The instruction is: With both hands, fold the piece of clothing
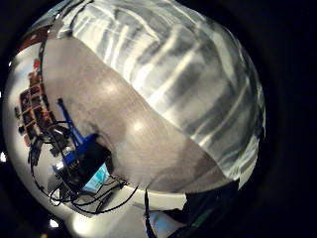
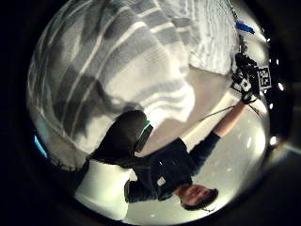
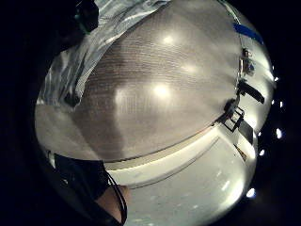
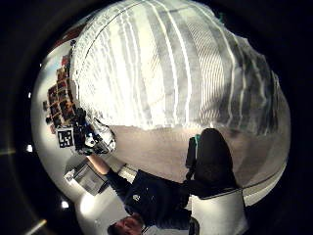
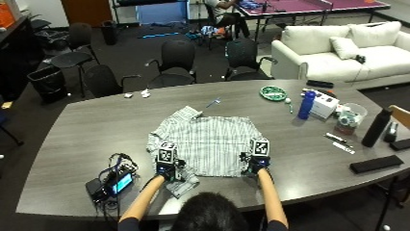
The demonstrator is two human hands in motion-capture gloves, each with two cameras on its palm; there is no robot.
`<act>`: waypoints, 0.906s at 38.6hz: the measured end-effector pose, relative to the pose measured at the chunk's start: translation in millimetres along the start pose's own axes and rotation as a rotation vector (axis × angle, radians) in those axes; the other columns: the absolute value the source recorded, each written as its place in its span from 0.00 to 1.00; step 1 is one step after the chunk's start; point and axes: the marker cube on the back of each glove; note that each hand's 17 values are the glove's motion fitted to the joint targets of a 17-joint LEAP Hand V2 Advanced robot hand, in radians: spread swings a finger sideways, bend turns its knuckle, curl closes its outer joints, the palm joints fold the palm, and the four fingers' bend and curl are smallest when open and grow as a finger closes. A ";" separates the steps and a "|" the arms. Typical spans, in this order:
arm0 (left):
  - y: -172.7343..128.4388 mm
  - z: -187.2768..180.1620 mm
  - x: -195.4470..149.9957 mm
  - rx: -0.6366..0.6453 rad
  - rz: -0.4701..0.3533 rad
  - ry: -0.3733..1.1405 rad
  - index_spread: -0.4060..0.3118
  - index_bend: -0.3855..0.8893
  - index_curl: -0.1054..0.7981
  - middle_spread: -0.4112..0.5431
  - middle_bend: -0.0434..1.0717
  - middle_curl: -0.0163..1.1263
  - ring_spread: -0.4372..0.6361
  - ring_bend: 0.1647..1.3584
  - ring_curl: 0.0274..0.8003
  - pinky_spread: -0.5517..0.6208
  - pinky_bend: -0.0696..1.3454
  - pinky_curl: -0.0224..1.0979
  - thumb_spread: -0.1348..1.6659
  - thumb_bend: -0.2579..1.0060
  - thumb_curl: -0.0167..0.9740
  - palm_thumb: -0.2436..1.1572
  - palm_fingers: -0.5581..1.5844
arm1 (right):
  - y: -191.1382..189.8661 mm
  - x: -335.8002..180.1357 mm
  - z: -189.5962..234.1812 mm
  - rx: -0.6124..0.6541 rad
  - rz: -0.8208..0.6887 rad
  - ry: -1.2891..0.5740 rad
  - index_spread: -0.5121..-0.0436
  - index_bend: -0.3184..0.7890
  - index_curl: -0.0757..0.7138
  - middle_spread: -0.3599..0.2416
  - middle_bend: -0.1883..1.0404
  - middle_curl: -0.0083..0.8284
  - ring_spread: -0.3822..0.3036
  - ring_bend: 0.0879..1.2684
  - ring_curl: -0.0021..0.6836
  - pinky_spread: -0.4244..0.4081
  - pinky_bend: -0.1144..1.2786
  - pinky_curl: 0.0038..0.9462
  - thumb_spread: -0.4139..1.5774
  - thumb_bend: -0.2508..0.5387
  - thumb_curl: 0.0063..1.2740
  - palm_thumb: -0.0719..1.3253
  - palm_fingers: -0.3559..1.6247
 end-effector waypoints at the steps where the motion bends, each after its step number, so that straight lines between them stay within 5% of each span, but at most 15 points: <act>1: -1.2 1.4 1.5 0.002 0.009 0.005 0.37 0.43 0.39 0.71 0.16 0.16 0.83 0.36 0.27 0.88 0.33 0.28 0.57 0.18 0.32 0.36 0.23 | -2.1 0.6 2.2 -0.012 0.002 -0.005 0.46 0.39 0.37 0.52 0.35 0.42 0.46 0.36 0.50 0.63 0.41 0.35 0.77 0.46 0.29 0.50 0.43; 7: -1.4 9.8 1.1 -0.114 -0.093 0.036 0.40 0.44 0.41 0.69 0.19 0.17 0.82 0.36 0.27 0.87 0.37 0.30 0.57 0.19 0.34 0.39 0.28 | -12.3 2.7 7.3 -0.004 -0.030 0.017 0.47 0.41 0.38 0.51 0.33 0.43 0.44 0.36 0.52 0.62 0.41 0.35 0.76 0.47 0.33 0.57 0.42; 14: -13.5 -8.2 1.5 0.115 -0.017 0.034 0.39 0.48 0.46 0.52 0.31 0.23 0.71 0.30 0.24 0.82 0.33 0.29 0.61 0.21 0.36 0.46 0.43 | -20.1 2.0 2.7 0.103 0.008 0.025 0.50 0.43 0.41 0.45 0.32 0.45 0.36 0.35 0.53 0.56 0.39 0.35 0.75 0.44 0.36 0.61 0.45; 18: -17.2 -10.4 2.1 0.166 -0.041 0.016 0.35 0.49 0.49 0.40 0.34 0.26 0.56 0.26 0.24 0.61 0.39 0.32 0.66 0.26 0.40 0.56 0.58 | -16.3 -7.8 2.4 0.105 -0.058 0.023 0.48 0.30 0.36 0.39 0.35 0.48 0.30 0.43 0.57 0.41 0.46 0.37 0.75 0.44 0.38 0.64 0.57; 24: -17.6 -10.3 8.1 0.294 -0.019 -0.051 0.29 0.46 0.51 0.30 0.35 0.30 0.40 0.22 0.27 0.38 0.42 0.34 0.68 0.29 0.43 0.65 0.70 | -18.8 -16.3 0.5 0.193 -0.059 0.066 0.46 0.37 0.34 0.33 0.33 0.50 0.22 0.47 0.61 0.22 0.54 0.40 0.68 0.41 0.41 0.70 0.66; 29: -4.3 -13.0 9.2 0.357 0.006 -0.089 0.25 0.48 0.55 0.24 0.37 0.34 0.30 0.20 0.31 0.31 0.35 0.34 0.68 0.30 0.46 0.71 0.75 | -13.1 -15.4 2.0 0.235 -0.044 0.131 0.51 0.47 0.43 0.28 0.35 0.53 0.20 0.47 0.64 0.15 0.52 0.41 0.61 0.38 0.44 0.74 0.79; 35: 27.5 -25.5 17.5 0.318 0.112 -0.018 0.23 0.50 0.59 0.22 0.35 0.37 0.26 0.16 0.35 0.29 0.27 0.34 0.68 0.29 0.49 0.74 0.74 | 6.0 -10.2 0.9 0.241 -0.071 0.149 0.53 0.45 0.49 0.24 0.37 0.56 0.20 0.45 0.66 0.12 0.51 0.42 0.56 0.33 0.47 0.76 0.80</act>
